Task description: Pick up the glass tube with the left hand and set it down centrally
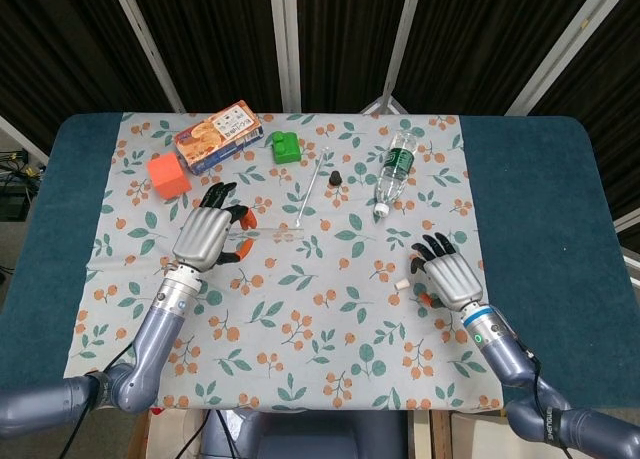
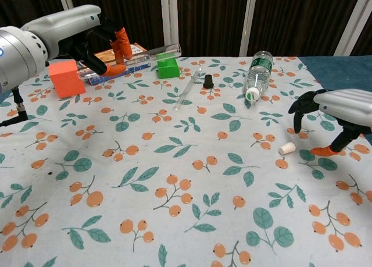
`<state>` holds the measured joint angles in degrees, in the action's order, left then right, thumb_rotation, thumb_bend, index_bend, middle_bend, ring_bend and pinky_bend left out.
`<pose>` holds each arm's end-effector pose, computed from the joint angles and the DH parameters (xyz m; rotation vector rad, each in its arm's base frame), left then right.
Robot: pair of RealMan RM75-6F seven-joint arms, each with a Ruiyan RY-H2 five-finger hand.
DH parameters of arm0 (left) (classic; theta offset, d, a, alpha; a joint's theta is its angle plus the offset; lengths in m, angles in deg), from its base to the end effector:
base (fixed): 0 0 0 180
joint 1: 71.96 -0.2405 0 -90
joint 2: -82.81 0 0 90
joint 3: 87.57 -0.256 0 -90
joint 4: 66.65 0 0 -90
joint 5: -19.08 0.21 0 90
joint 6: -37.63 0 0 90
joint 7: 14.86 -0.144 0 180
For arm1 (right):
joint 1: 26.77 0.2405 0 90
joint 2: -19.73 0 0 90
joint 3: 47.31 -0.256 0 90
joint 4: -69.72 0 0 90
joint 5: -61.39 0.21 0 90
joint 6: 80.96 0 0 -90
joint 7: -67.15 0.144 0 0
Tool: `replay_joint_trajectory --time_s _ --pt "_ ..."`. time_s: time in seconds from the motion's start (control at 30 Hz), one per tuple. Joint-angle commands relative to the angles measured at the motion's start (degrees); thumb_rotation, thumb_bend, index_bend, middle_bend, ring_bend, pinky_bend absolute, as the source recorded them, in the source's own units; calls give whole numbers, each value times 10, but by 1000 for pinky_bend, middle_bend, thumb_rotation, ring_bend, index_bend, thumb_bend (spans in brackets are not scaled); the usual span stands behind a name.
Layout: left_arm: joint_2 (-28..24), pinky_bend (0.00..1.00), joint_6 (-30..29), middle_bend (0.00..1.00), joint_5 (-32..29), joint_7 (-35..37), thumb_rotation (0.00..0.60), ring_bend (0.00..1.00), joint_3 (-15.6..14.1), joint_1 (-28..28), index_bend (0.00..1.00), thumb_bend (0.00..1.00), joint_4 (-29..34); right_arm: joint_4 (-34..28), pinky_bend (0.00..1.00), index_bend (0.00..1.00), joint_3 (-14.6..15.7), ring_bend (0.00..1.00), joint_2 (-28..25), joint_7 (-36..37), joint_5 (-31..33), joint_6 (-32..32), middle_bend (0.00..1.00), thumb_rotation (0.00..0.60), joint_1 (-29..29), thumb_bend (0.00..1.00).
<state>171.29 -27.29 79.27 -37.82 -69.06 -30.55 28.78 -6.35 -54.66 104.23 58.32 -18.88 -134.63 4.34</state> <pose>-0.0967 0.3451 0.0226 -1.6362 -1.0016 -1.1892 -0.2395 -0.3191 0.0099 1.8838 -0.8942 0.8006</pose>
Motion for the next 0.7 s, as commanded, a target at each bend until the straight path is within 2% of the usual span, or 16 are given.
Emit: replay_joint_trajectory --time_s 0.03,0.23,0.5,0.7 --pt "-2 0 -2 498 -2 -1 600 78 -1 0 532 679 0 25 37 440 9 63 18 14 -11 4 201 600 9 298" --pt "-1 0 -7 499 -5 1 600 78 -3 2 532 679 -7 64 40 450 14 64 39 37 -25 -6 205 600 16 288" --pt "3 0 -13 500 -3 4 600 78 -5 6 532 679 -12 82 40 465 17 63 47 49 -28 -10 209 600 22 284" --pt "4 0 -18 502 -6 4 600 78 -5 6 532 679 -12 90 40 467 20 64 54 44 -26 -10 209 600 26 323"
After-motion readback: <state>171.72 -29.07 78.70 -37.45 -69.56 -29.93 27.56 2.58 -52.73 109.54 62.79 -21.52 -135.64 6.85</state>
